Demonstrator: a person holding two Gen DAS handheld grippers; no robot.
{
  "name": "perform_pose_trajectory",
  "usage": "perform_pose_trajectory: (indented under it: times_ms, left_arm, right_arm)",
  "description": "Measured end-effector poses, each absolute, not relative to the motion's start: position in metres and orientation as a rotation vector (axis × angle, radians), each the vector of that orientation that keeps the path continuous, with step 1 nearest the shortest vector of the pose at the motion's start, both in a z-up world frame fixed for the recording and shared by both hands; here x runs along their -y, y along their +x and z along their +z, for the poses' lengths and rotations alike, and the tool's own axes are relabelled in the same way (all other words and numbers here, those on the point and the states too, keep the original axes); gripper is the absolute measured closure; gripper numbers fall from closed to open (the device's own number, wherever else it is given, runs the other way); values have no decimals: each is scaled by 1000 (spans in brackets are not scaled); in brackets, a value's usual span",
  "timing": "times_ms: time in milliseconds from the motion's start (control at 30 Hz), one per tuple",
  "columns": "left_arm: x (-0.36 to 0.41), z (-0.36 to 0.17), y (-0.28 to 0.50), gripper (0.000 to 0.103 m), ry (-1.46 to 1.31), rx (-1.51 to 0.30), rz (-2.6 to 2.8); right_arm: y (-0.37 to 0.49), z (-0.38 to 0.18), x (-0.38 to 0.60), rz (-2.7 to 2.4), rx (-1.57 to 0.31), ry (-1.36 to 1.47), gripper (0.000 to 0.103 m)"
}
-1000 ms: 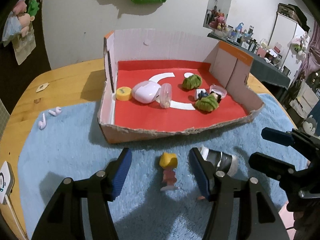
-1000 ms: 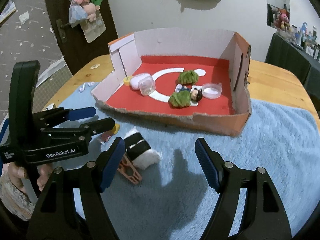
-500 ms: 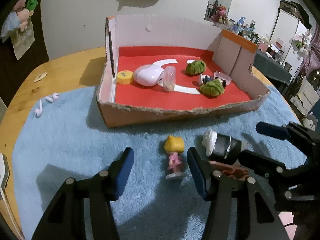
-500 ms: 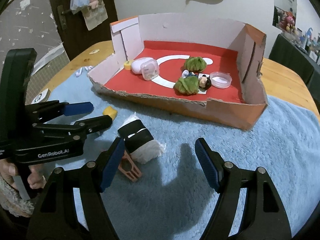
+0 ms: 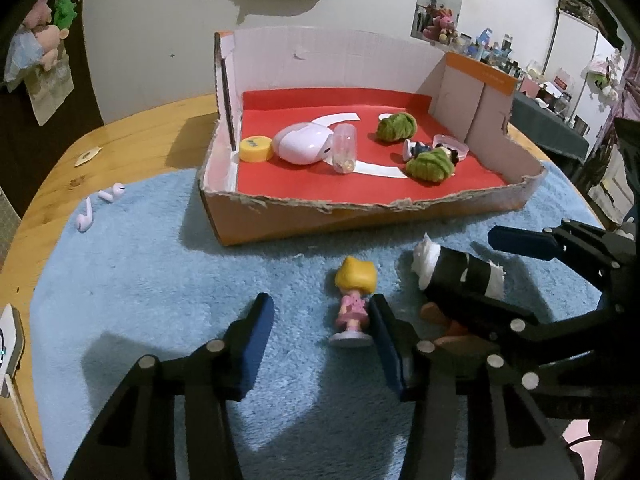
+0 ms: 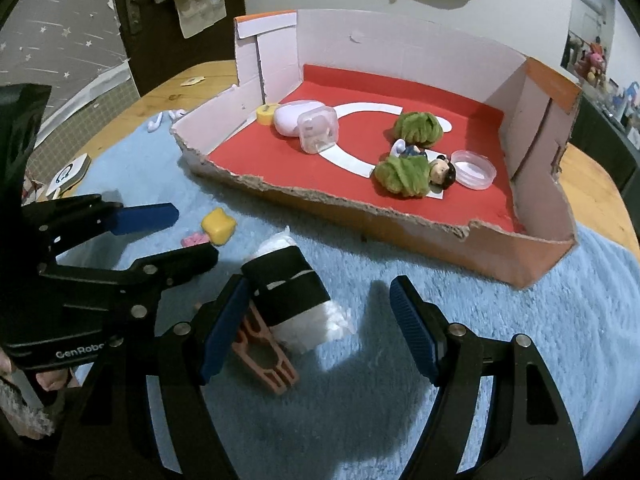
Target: Organize objects
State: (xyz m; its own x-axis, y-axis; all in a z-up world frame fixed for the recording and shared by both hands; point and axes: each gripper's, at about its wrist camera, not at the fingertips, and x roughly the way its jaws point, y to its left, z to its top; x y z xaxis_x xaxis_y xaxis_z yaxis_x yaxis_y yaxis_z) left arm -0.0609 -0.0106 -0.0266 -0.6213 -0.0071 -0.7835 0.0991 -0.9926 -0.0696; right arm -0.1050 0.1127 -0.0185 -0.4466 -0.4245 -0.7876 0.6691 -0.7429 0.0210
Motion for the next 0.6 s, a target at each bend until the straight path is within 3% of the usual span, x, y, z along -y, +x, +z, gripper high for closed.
perform_pose_trajectory:
  times_ms: [200, 400, 467, 600]
  left_arm:
    - [5, -26, -58, 63, 1325, -141, -2779]
    - [2, -27, -55, 72, 1313, -129, -2789]
    - [1, -27, -54, 79, 1311, -130, -2789]
    - [1, -27, -53, 81, 1312, -134, -2790]
  right_arm:
    - [-103, -20, -112, -2169, -384, 1082, 33]
    - [-95, -21, -112, -2106, -346, 1082, 57]
    - [-93, -20, -111, -2092, -340, 1088, 61]
    - [-91, -18, -111, -2075, -346, 1095, 67]
